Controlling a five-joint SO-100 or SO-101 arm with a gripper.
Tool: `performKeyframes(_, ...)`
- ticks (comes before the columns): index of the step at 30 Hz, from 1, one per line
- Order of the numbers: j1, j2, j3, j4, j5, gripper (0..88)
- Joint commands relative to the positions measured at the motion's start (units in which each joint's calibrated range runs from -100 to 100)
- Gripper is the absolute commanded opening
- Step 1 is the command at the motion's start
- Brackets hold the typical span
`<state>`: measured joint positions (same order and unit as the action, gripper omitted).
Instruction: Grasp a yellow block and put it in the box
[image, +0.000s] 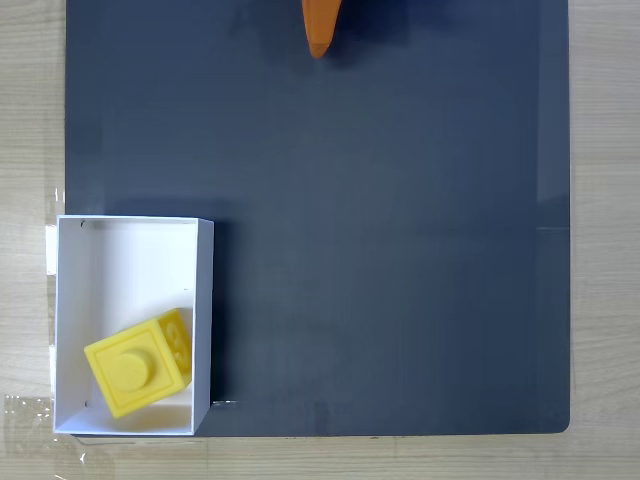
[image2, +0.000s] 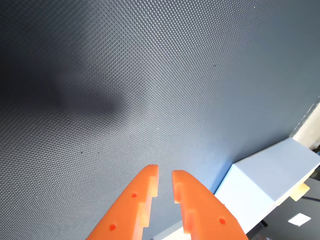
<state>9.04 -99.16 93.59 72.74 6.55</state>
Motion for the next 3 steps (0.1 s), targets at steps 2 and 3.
performKeyframes(2, 0.2, 0.3, -1.5, 0.4, 0.1, 3.6)
performKeyframes(3, 0.2, 0.3, -1.5, 0.4, 0.1, 3.6)
